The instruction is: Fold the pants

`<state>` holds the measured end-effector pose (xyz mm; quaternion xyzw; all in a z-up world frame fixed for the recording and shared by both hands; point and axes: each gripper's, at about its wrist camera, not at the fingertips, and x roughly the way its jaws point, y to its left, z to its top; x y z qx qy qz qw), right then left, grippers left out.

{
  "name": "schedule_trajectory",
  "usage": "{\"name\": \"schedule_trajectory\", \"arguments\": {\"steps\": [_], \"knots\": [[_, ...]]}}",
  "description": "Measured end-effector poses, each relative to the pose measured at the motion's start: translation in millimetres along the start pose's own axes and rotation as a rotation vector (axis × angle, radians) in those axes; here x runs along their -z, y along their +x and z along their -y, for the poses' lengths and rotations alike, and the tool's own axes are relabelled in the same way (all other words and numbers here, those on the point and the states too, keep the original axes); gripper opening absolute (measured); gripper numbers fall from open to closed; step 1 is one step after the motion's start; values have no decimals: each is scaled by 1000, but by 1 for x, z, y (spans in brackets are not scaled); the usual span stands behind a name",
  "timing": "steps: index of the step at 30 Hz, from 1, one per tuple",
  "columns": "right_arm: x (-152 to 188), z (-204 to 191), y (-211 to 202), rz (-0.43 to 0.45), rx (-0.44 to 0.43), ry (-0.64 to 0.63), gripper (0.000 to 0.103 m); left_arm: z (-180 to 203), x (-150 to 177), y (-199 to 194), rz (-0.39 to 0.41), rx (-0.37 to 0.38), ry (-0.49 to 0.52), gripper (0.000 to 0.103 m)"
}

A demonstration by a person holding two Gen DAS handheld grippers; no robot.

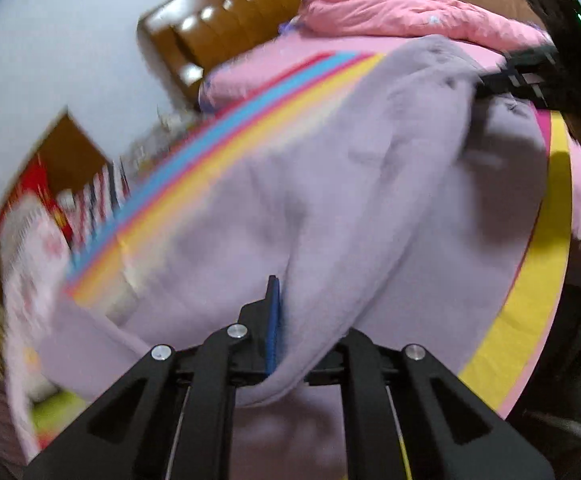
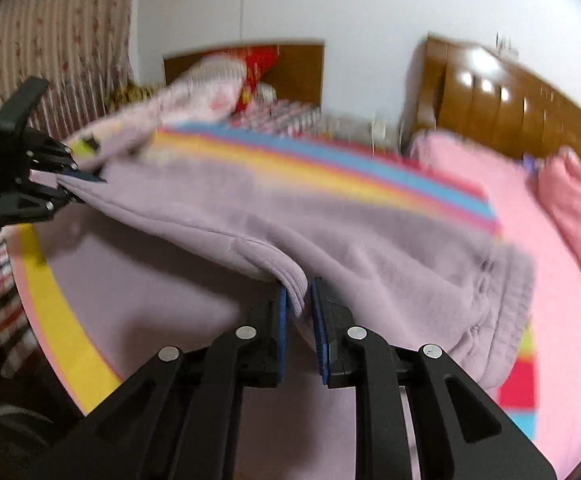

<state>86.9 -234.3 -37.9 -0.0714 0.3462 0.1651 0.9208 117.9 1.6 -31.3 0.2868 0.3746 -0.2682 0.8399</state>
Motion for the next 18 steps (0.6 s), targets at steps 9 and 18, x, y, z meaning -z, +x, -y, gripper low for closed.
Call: {"name": "schedule_trajectory", "arguments": {"steps": [9,18], "knots": [[42,3,-32,35,-58,248,96,-7,47,-12,109,65,-409,94],[68,59,-61,132,-134,683,81,-12,67,-6,162,213,-760,96]]}}
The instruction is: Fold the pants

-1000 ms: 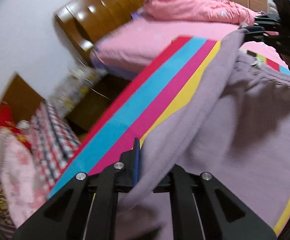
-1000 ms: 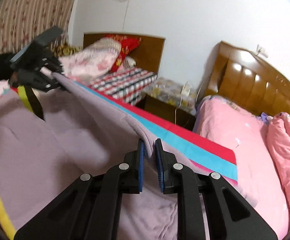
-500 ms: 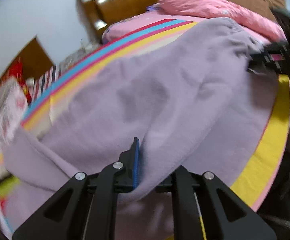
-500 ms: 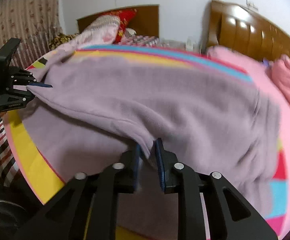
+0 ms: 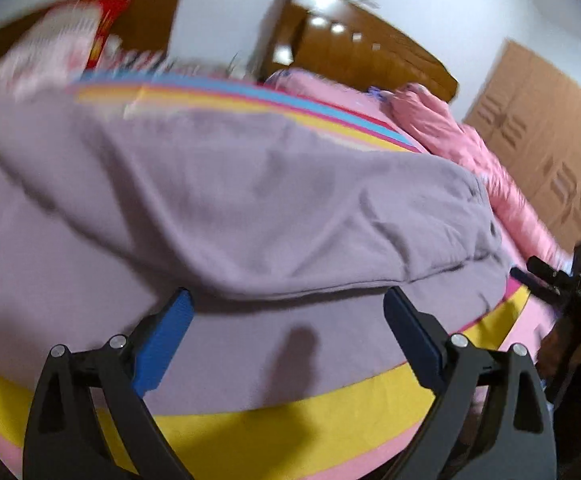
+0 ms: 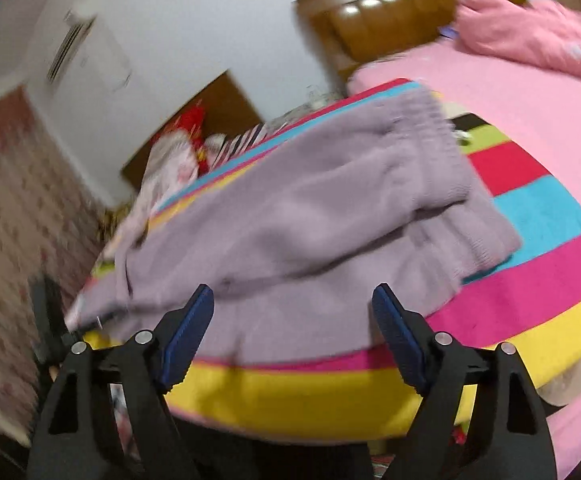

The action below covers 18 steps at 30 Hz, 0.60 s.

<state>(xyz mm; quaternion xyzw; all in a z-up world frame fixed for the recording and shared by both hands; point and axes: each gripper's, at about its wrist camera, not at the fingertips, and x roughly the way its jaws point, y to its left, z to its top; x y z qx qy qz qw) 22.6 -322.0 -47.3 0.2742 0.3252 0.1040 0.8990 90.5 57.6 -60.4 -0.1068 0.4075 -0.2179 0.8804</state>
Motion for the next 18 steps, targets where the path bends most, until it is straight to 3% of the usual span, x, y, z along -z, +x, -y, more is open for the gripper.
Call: {"name": "schedule_trajectory", "arguments": {"steps": [3,6,9,12,14,16,18], "knots": [[-18,9,10,0,6,94,81,3,5,-1,22,-5,14,96],[-33,13,32,-57,77,130,78,6,9,0,29,-27,52,96],[-29,21,44,-72,106,164,74,6,14,-2,40,-36,68,96],[-32,22,46,-10,130,179,65,1,15,-5,44,-14,41,96],[-30,26,45,18,153,190,43,-6,13,-9,43,13,-8,96],[-27,29,44,39,177,171,31,-15,12,-14,42,28,-56,96],[-22,33,42,56,171,170,27,-25,8,-17,41,25,-109,95]]}}
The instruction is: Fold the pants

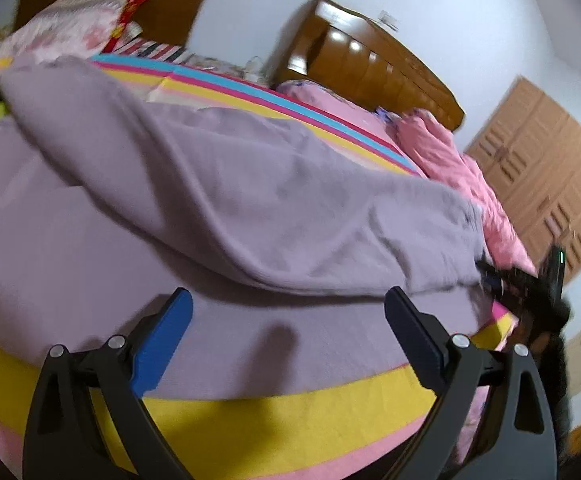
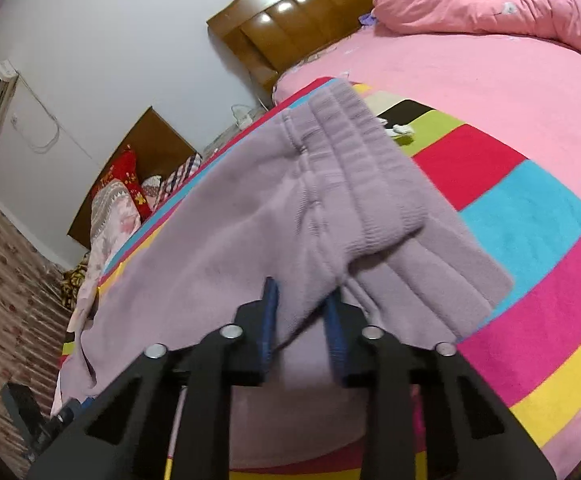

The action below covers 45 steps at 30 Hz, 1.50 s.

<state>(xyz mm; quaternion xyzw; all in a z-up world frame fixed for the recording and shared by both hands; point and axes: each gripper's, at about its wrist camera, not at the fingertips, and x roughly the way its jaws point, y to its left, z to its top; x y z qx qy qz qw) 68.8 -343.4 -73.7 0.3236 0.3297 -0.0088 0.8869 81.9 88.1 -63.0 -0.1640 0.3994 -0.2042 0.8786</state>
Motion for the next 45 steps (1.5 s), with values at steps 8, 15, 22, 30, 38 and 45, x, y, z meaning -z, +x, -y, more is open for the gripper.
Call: {"name": "schedule_trajectory", "arguments": {"steps": [8,15,22,30,38,45], "knots": [[3,4,-2,8,-18,-17,27,-11,-38,22,-62,-86,-127,43],[-8,-2,-22,20,-90,-33,24,0,-59,-21,120,-66,-93,5],[2,-9,-75,49,-137,-115,24,2,-38,-59,132,-58,-49,7],[32,27,-48,-61,-83,-12,23,-13,0,-24,15,-129,-55,7],[35,36,-46,-54,-104,-3,23,-9,12,-20,5,-182,-2,10],[32,30,-48,-72,-85,4,24,-14,15,-22,19,-139,-17,38]]}}
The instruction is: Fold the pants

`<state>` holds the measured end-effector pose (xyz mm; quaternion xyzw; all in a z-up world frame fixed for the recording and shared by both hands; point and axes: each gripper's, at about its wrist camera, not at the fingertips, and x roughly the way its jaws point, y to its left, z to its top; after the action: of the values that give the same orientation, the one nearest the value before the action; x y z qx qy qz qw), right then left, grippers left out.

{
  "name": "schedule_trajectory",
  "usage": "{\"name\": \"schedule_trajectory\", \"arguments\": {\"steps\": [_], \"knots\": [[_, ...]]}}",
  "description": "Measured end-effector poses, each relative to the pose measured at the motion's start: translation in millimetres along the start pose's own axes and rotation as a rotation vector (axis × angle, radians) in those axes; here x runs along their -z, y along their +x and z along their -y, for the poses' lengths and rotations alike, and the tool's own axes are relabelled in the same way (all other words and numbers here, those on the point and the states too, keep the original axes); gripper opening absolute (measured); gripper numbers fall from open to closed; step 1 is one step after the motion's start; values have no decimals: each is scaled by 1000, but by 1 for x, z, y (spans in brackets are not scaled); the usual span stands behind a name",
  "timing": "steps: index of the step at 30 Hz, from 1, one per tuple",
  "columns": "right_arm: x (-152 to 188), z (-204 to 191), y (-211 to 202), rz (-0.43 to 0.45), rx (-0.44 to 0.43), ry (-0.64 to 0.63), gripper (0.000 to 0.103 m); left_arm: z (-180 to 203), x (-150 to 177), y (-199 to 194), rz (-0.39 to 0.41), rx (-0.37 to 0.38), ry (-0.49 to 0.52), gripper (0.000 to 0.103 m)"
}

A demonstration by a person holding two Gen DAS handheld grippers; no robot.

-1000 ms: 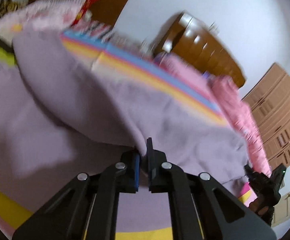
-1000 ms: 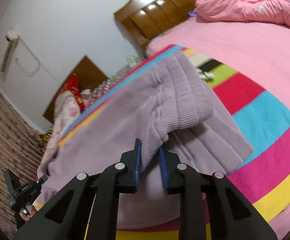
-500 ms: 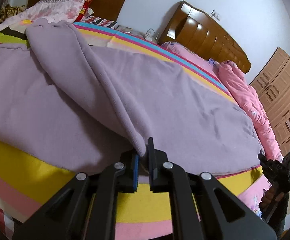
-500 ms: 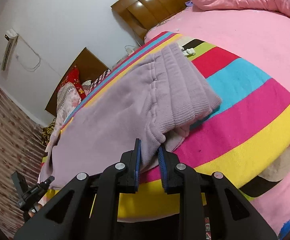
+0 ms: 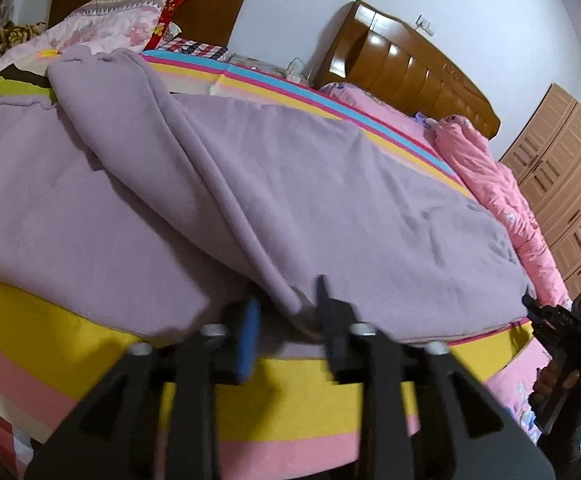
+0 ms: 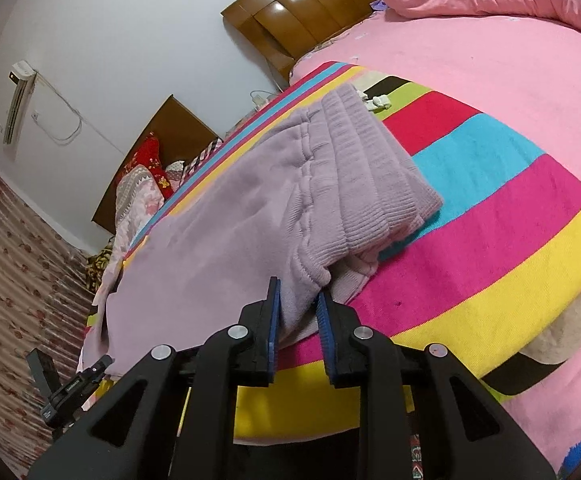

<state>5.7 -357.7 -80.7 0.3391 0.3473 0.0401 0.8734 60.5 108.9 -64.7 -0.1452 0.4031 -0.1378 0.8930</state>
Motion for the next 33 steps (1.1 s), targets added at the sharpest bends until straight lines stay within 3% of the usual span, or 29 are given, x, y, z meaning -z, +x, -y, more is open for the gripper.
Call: {"name": "schedule_trajectory", "arguments": {"steps": [12,14,15,19,23,26,29,31,32,33], "knots": [[4,-3,1,9,13,-5,25,-11,-9,-2,-1,-12,-42,40],[4,0,1,12,3,5,25,-9,-11,-1,-5,-26,-36,31],[4,0,1,13,-2,8,25,-7,-10,-1,-7,-30,-23,7],[4,4,0,11,-20,23,25,10,-1,-19,67,-83,25,7],[4,4,1,16,-18,19,25,0,10,-13,25,-74,-15,6],[3,4,1,14,-16,24,25,-5,12,-8,39,-61,-11,6],[2,3,0,3,-10,30,26,-6,13,-10,33,-41,-22,12],[2,1,-4,-16,8,34,28,-10,14,-11,30,-5,-27,24],[3,0,-6,-30,21,38,50,-11,14,-13,28,24,-26,33],[4,-1,-8,-47,50,46,58,-10,16,-16,36,68,-24,56]]}}
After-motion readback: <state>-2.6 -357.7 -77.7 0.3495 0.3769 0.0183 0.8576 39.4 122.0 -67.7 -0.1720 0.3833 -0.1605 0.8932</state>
